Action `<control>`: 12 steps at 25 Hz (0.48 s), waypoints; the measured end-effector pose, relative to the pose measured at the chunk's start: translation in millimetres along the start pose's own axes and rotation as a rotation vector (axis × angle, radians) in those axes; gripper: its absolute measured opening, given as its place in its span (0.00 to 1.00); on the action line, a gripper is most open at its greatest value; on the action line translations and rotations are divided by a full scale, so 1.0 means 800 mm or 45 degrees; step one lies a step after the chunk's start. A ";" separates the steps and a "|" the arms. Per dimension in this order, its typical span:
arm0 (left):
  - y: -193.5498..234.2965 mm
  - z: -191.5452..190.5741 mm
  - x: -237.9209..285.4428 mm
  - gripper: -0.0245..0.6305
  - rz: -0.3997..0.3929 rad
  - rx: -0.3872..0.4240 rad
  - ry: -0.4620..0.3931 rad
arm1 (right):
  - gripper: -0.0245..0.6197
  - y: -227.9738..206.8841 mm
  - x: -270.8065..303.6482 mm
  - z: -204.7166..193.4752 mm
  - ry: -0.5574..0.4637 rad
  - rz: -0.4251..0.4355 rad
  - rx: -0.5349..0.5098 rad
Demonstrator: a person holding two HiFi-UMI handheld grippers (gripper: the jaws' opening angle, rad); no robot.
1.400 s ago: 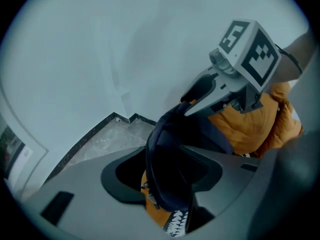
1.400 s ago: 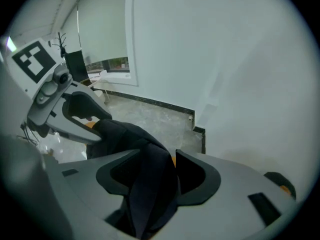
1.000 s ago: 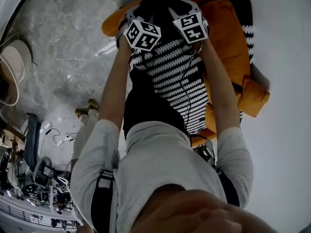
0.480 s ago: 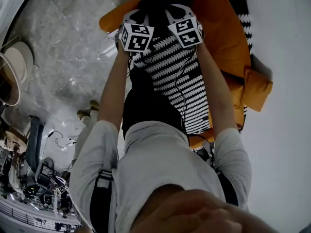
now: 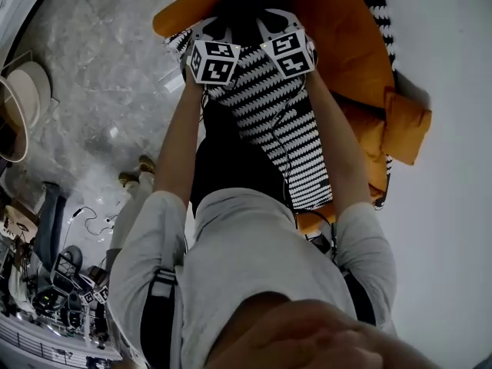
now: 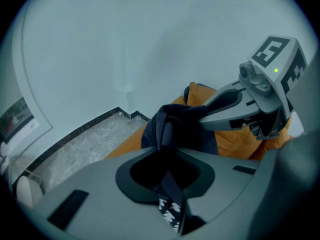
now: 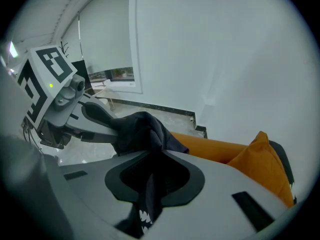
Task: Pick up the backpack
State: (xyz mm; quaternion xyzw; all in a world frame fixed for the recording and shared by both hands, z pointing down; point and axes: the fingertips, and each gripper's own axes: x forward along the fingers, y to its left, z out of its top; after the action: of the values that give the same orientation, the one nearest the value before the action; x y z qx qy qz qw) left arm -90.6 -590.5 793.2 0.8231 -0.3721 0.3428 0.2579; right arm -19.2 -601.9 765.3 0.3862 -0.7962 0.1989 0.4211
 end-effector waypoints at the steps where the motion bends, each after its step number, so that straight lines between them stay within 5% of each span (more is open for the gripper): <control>1: -0.011 -0.006 -0.003 0.13 0.000 0.003 -0.001 | 0.15 0.004 -0.008 -0.010 0.003 -0.004 -0.009; 12: -0.099 -0.064 -0.043 0.13 -0.056 -0.042 0.043 | 0.15 0.049 -0.083 -0.085 -0.067 -0.033 0.120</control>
State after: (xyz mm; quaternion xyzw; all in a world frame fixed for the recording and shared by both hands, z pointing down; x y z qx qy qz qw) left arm -63.9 -493.7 786.2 0.8208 -0.3553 0.3448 0.2849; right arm 8.2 -504.1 749.4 0.4209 -0.7917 0.2204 0.3841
